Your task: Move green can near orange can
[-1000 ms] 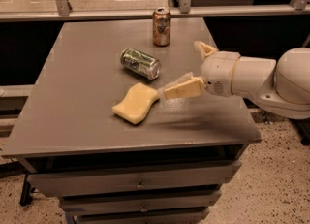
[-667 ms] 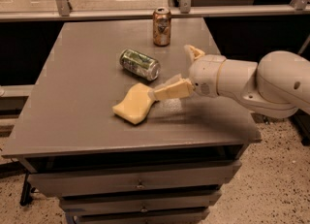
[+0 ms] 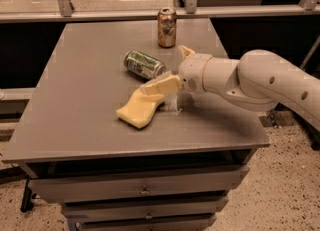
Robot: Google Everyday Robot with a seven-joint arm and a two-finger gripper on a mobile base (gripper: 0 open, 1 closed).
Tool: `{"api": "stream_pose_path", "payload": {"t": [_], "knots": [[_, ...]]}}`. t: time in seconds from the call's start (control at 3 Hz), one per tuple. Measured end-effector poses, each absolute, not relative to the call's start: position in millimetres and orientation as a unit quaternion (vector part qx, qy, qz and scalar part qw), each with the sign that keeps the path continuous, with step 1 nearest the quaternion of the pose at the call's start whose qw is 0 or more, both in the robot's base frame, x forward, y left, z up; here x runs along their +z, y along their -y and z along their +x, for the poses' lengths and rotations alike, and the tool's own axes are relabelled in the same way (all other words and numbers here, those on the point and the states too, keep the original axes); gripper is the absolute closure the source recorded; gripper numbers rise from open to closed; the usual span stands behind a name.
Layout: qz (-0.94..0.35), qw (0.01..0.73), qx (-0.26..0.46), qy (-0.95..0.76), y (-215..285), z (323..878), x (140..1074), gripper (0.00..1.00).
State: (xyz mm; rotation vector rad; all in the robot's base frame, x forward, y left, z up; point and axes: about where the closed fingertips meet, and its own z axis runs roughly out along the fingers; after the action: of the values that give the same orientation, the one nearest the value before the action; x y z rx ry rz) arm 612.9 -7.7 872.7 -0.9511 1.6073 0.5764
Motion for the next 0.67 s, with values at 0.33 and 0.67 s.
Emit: {"api": "stream_pose_path", "payload": {"t": [0.33,0.67], "knots": [[-0.393,0.550,0.243,-0.696,-5.3,627.9,866.5,0.00],[-0.381,0.538,0.241,-0.713,-14.3,636.8,857.4,0.00]]}}
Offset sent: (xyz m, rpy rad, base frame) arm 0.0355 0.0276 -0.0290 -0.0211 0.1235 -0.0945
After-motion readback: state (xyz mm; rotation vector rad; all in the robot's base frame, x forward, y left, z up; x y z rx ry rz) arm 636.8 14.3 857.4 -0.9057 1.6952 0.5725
